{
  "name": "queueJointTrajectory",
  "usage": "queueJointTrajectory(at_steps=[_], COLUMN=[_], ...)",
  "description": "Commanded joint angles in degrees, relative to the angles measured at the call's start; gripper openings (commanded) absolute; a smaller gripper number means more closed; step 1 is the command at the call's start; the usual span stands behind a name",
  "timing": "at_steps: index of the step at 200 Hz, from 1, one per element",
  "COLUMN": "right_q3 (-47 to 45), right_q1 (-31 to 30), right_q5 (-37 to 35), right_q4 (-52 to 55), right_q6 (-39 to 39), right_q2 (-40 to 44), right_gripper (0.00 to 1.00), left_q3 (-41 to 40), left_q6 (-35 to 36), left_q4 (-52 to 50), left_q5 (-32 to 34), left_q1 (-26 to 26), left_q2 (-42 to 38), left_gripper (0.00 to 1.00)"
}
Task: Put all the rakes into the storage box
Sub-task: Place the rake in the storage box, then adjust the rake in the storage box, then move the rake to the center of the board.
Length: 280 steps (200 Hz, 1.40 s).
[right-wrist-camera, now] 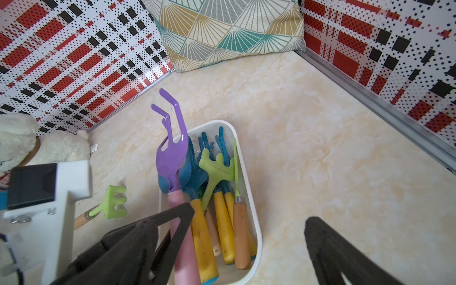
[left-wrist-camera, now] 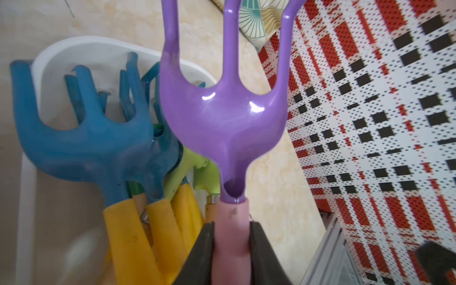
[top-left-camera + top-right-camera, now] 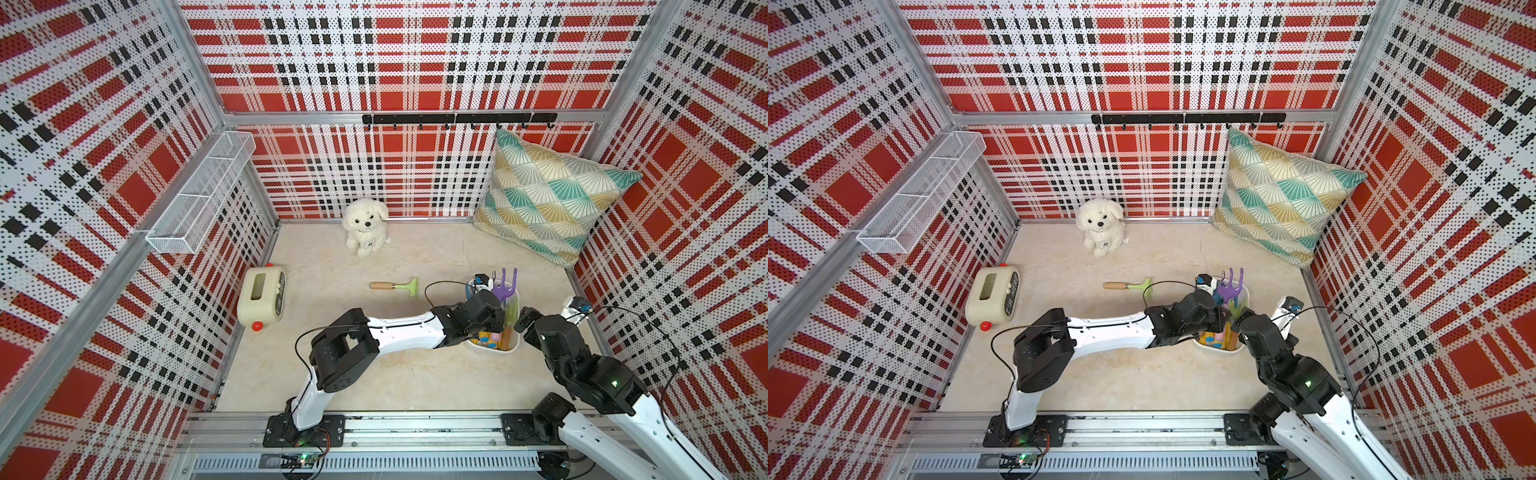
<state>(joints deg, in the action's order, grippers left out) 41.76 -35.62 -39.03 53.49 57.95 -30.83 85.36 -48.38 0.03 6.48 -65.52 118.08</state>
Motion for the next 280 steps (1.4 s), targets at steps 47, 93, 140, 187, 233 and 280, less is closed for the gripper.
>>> queueJointTrajectory(at_steps=[47,93,140,187,233,280], right_q3=[0.69,0.69,0.44,-2.75,-8.2,-10.56], right_q1=[0.18,0.2,0.2,0.2,5.53,10.73], right_q5=[-1.07,-0.87,-0.36,6.56,18.38,26.66], right_q4=[0.56,0.57,0.18,-5.22,-13.4,-20.04], right_q6=[0.52,0.49,0.15,-2.4,-5.07,-9.44], right_q2=[0.29,0.52,0.25,-2.31,-10.95,-17.87], right_gripper=[1.0,1.0,1.0,0.94,0.75,0.67], left_q3=[1.91,2.62,0.01,-7.16,-12.31,-12.17], left_q6=[-0.15,0.04,1.51,5.54,12.79,18.67], left_q4=[-2.49,-2.67,-2.52,-1.36,-3.2,-3.61], left_q5=[2.38,2.39,3.45,3.04,0.17,-5.21], left_q1=[-1.27,-1.28,0.66,6.1,19.29,34.42], left_q2=[2.06,0.63,-3.17,-12.15,-18.09,-13.28], left_gripper=[0.39,0.5,0.51,0.51,0.59,0.63])
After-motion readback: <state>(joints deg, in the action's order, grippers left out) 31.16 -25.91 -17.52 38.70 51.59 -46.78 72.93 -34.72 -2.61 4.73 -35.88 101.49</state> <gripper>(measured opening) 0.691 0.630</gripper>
